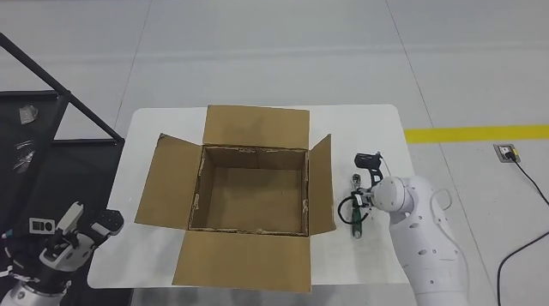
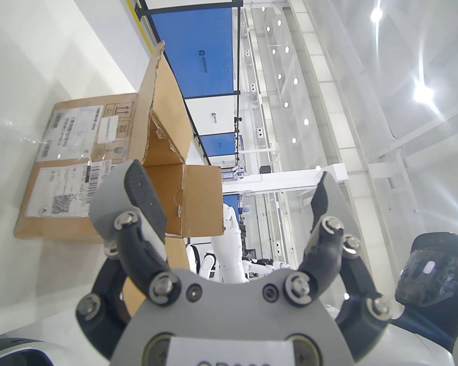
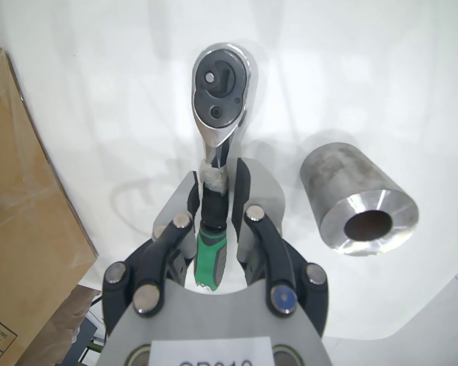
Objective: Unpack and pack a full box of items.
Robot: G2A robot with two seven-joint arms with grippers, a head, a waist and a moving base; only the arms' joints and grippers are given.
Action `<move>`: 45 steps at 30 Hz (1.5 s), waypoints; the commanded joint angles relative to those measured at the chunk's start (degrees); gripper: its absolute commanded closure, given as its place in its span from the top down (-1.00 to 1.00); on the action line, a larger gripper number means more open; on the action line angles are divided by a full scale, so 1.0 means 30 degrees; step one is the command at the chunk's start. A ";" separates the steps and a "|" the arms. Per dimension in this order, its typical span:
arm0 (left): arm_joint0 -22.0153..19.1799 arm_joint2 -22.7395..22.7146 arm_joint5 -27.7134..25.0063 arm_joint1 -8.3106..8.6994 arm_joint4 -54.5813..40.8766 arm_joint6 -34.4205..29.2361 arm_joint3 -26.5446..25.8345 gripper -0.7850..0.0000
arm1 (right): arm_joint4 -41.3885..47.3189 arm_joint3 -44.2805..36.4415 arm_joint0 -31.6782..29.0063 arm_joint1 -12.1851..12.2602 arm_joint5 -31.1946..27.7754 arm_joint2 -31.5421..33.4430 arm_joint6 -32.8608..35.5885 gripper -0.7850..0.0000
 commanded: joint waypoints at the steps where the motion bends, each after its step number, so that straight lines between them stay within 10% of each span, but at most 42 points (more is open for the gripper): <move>1: 0.0054 -0.0096 -0.0065 -0.0002 -0.0075 0.0025 -0.0075 1.00 | -0.0019 -0.0406 -0.0067 0.0035 0.0266 -0.0023 -0.0066 -0.13; 8: 0.0274 -0.0362 -0.0074 0.0001 -0.0057 0.0078 -0.0313 1.00 | 0.1497 -0.5817 -0.1074 0.0237 0.0330 0.0879 -0.0842 0.07; 13: 0.0235 -0.0200 0.0055 0.0004 0.0143 0.0155 -0.0586 1.00 | 0.4694 -1.1181 -0.1940 0.0356 -0.0715 0.1470 0.0307 0.98; 20: 0.0246 -0.0109 0.0010 -0.0004 0.0215 0.0268 -0.0734 1.00 | 0.8725 -1.4268 -0.2268 0.0417 -0.1310 0.0175 0.2373 1.00; 45: 0.0396 0.0179 0.0073 -0.0017 0.0655 0.0438 -0.1174 1.00 | 0.1578 -1.2037 -0.1727 0.1208 0.2780 -0.1269 0.5946 1.00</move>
